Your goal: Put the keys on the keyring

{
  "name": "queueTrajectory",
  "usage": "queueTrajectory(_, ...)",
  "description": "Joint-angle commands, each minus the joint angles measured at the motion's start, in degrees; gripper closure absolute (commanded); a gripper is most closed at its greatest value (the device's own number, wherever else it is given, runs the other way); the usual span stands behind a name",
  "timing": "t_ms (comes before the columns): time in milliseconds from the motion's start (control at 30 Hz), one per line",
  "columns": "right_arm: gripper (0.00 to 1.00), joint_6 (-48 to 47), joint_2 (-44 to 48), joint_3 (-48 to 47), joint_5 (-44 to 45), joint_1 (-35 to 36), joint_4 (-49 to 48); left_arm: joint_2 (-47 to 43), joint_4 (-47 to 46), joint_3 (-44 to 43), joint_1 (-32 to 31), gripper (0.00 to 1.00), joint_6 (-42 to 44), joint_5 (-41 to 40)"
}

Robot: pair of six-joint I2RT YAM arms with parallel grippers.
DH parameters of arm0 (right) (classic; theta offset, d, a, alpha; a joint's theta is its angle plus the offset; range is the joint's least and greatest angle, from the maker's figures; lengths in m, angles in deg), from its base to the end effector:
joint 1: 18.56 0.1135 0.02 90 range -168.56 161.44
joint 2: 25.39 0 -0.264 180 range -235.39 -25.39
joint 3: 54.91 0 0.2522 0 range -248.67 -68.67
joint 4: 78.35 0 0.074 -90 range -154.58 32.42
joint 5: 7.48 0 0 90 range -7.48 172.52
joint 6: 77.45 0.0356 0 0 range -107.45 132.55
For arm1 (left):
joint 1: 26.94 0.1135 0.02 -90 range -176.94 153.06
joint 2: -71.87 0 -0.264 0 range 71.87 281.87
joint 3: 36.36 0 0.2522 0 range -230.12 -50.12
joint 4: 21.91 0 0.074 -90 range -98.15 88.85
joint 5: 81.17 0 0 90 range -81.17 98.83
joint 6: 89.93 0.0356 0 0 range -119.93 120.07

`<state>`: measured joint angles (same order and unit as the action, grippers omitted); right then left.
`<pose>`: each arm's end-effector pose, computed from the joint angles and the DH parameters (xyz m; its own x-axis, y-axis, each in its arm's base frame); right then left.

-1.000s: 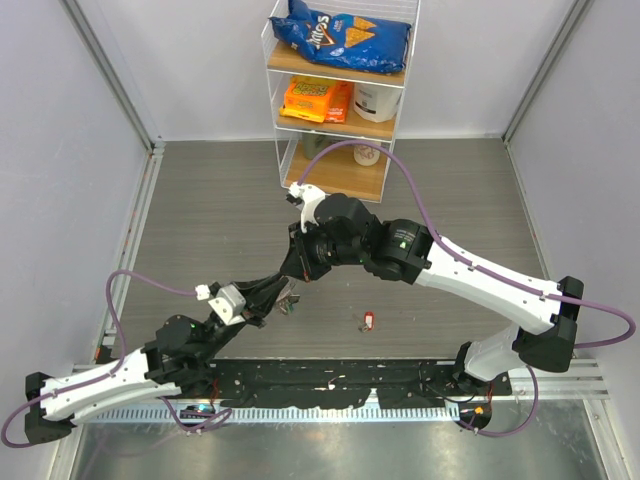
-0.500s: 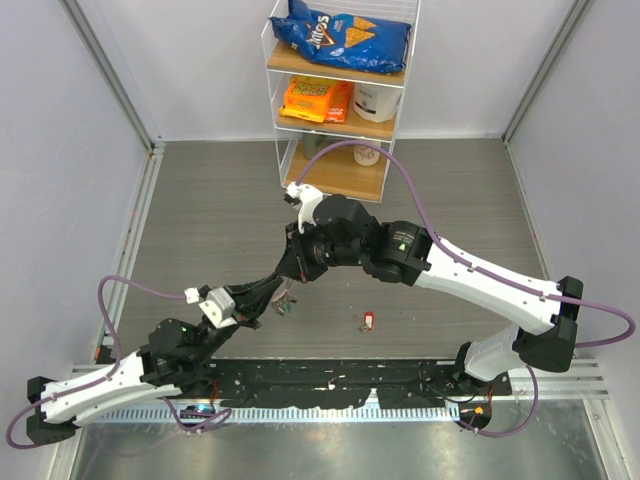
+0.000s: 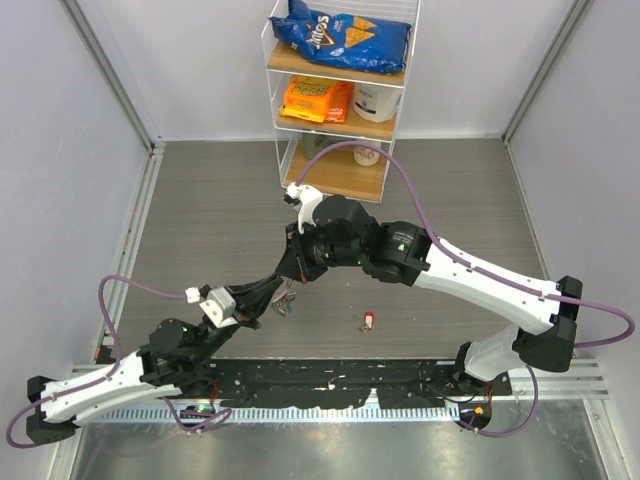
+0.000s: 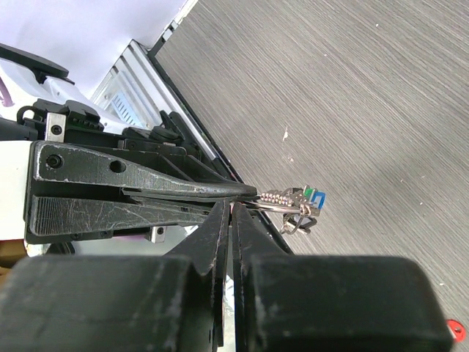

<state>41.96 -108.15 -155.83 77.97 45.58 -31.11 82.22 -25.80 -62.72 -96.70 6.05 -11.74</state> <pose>0.1379 0.2910 0.4008 -0.6400 -0.1981 -0.7424 -0.7037 0.5392 0.4627 0.0476 -0.0929 0.2670 0.1967 -0.2516 -0.9476 0.7477 0.6637 -0.0210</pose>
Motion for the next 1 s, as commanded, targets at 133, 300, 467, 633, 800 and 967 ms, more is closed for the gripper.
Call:
queueTrajectory(133,0.94,0.56,1.02,-0.65,0.69,0.2,-2.98,1.87,-2.04,-1.73,-0.12,0.9,-0.44,0.71)
queueTrajectory(300,0.94,0.39,1.11,-0.74,0.78,0.2,-2.89,1.6,-2.56,-1.46,-0.12,0.78,-0.26,1.15)
queueTrajectory(467,0.94,0.3,1.11,-0.91,0.78,0.2,-2.71,1.52,-2.74,-1.37,-0.12,0.75,-0.26,1.24)
queueTrajectory(633,0.94,0.21,0.94,-1.0,0.78,0.2,-2.62,1.34,-3.0,-1.11,-0.12,0.73,-0.18,1.15)
queueTrajectory(800,0.94,0.21,0.76,-1.09,0.78,0.2,-2.71,0.46,-3.09,-0.76,-0.12,0.71,-0.09,1.24)
queueTrajectory(967,0.94,0.3,0.58,-1.18,0.6,0.2,-2.71,-0.33,-3.36,-0.58,-0.2,0.71,-0.18,1.33)
